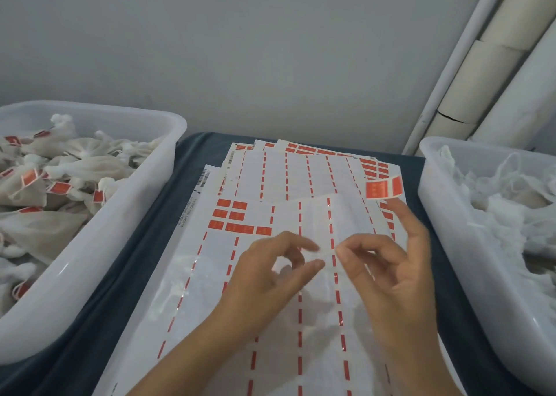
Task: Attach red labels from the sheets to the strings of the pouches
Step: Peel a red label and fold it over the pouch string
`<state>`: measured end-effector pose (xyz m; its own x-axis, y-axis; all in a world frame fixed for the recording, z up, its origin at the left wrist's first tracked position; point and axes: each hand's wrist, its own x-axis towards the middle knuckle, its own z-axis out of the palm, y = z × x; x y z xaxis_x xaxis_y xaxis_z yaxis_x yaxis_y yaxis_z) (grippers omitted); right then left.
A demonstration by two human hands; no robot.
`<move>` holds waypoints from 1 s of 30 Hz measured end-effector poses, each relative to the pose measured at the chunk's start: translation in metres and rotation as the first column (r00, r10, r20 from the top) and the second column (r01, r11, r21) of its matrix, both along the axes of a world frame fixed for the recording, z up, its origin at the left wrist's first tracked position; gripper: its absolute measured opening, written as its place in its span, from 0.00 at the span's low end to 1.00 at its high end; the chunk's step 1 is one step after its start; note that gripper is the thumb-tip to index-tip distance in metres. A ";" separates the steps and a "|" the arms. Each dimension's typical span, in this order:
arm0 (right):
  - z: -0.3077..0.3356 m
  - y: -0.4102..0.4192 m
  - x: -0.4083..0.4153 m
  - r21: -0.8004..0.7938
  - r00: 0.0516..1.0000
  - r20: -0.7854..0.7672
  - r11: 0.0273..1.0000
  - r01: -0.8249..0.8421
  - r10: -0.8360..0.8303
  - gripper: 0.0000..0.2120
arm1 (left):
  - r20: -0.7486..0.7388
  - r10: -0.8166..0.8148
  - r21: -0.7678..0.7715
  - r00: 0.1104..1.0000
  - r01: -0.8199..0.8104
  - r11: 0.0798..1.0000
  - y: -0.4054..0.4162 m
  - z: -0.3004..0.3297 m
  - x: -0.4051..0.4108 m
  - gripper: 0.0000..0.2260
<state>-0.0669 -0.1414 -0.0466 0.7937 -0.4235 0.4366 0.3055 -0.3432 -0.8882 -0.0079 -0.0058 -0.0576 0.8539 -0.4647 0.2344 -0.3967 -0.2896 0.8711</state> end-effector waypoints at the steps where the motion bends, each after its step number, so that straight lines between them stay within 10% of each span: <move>1: 0.000 -0.003 0.000 0.019 1.000 -0.013 1.000 0.003 -0.002 0.28 | -0.112 -0.041 -0.069 0.993 0.033 0.997 0.001 0.000 0.003 0.12; 10: -0.004 -0.009 0.004 0.152 0.992 -0.127 0.988 -0.001 0.020 0.29 | -0.428 -0.091 -0.175 0.899 0.016 0.985 0.005 0.010 0.009 0.13; 30: -0.003 -0.009 0.001 0.254 0.901 -0.364 0.956 -0.149 0.237 0.09 | -0.230 0.054 0.018 0.972 -0.051 0.999 0.003 0.011 0.003 0.09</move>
<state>-0.0657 -0.1503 -0.0499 0.9561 -0.2930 -0.0054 -0.0364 -0.1006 -0.9943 -0.0049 -0.0030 -0.0469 0.9076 -0.4193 0.0227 -0.1694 -0.3159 0.9335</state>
